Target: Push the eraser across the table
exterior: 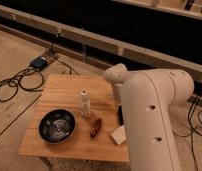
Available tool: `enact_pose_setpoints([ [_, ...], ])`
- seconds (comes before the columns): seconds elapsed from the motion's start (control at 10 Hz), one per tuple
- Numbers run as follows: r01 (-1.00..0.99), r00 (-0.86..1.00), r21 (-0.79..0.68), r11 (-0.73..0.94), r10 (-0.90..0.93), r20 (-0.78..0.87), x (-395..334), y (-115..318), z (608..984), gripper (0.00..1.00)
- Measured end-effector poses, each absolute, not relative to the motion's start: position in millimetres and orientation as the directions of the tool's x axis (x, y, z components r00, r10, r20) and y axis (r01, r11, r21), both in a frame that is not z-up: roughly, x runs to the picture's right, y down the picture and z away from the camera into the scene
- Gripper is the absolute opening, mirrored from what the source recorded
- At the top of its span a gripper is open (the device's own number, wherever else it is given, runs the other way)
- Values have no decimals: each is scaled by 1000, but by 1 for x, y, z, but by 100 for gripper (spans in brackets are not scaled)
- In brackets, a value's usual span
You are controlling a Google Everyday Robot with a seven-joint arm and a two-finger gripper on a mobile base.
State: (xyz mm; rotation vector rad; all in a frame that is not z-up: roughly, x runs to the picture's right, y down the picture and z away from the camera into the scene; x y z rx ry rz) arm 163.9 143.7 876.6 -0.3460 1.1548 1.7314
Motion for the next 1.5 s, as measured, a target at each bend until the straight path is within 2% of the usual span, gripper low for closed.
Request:
enact_pose_setpoints([
  [1.5, -743, -615, 649, -164, 549, -566, 236, 172, 850, 65],
])
